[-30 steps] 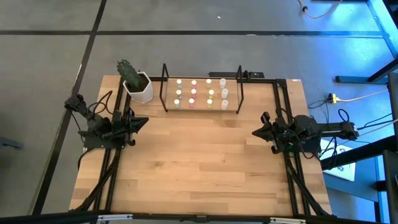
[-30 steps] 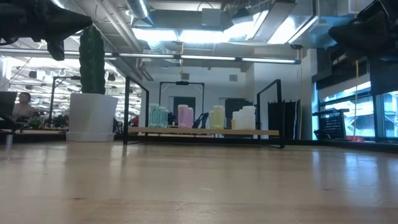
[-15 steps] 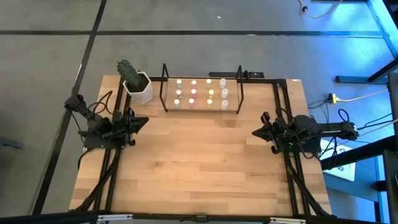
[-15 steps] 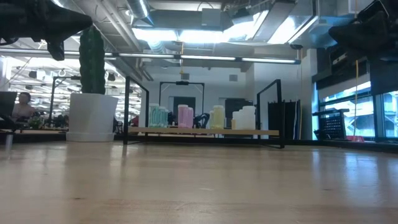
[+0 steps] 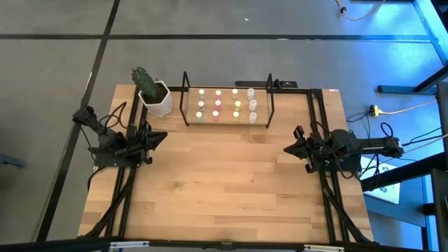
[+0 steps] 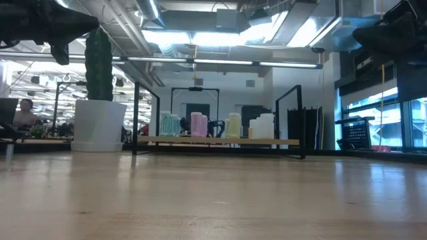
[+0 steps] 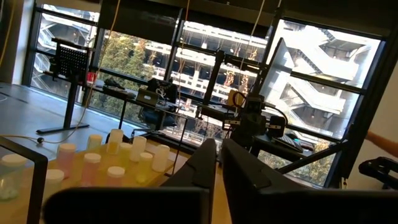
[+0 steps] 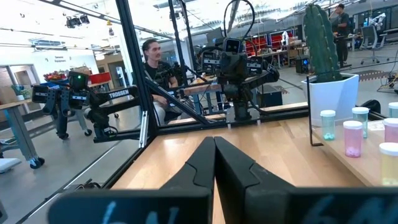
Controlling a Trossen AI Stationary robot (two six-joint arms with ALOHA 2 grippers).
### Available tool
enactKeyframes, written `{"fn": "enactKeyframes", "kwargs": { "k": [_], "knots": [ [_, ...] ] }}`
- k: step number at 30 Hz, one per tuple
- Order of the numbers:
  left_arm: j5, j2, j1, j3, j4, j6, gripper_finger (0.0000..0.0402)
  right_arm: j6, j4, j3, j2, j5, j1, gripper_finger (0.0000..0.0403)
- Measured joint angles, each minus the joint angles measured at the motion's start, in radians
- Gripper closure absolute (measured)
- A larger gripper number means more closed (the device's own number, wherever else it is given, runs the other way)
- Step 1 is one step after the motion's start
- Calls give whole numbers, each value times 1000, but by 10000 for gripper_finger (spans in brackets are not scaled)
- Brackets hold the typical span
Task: Pick and place medicine bottles onto shelf by color
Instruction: Return to Home Position
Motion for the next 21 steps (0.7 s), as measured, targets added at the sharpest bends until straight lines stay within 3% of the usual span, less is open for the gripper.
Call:
{"fn": "enactKeyframes", "kwargs": {
  "k": [21],
  "knots": [
    [0, 0, 0, 0, 0, 0, 393, 0, 0, 0, 0, 0, 0, 391]
  ]
}}
